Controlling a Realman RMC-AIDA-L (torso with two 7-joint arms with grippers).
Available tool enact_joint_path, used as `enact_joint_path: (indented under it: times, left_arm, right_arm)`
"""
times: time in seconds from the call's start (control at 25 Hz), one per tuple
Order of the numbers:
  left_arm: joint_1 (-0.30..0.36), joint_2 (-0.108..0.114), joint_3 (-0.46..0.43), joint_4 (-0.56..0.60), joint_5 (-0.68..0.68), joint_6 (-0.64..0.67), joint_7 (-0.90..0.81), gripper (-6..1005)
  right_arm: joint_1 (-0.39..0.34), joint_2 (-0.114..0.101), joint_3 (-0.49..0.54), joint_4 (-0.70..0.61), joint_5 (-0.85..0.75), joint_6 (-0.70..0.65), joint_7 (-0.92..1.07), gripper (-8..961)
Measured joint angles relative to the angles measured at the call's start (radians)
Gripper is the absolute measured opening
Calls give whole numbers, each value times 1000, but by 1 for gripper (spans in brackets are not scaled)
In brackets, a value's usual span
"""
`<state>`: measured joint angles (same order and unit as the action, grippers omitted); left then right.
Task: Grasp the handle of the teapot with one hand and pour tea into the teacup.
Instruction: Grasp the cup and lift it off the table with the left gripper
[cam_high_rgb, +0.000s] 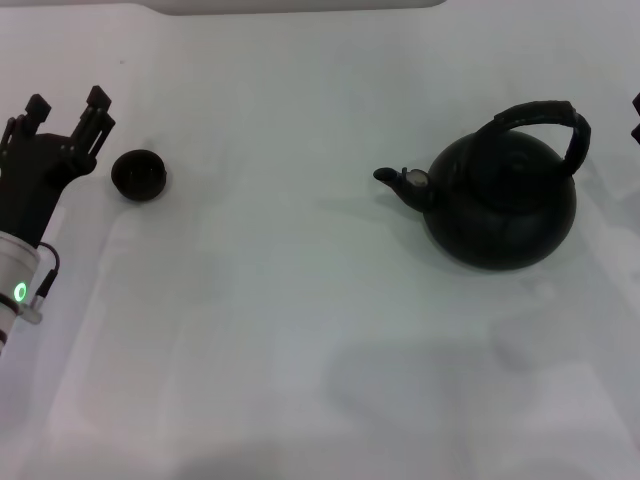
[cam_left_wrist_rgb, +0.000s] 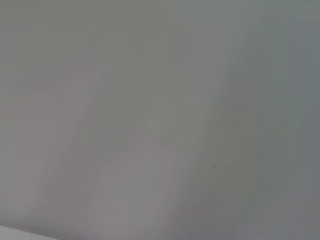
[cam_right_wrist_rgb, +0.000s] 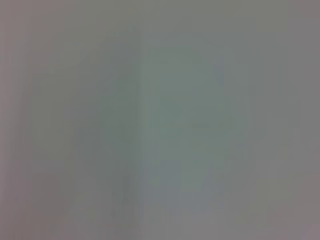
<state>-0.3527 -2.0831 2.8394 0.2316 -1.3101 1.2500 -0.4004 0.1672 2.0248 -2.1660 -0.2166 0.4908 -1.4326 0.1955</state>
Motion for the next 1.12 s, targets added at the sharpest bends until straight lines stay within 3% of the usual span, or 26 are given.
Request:
enact_joint_path:
  times: [0.68, 0.84, 1.12]
  left_arm:
    - [-11, 5, 3, 7, 17, -28, -8, 833]
    - [-62, 18, 3, -34, 67, -47, -104, 834]
    - [-203, 18, 3, -286, 256, -108, -451, 835]
  right_arm:
    - [0, 0, 6, -1, 0, 0, 1, 873]
    - [2, 0, 6, 1, 0, 0, 1, 873]
    - [5, -1, 3, -1, 0, 1, 1, 874]
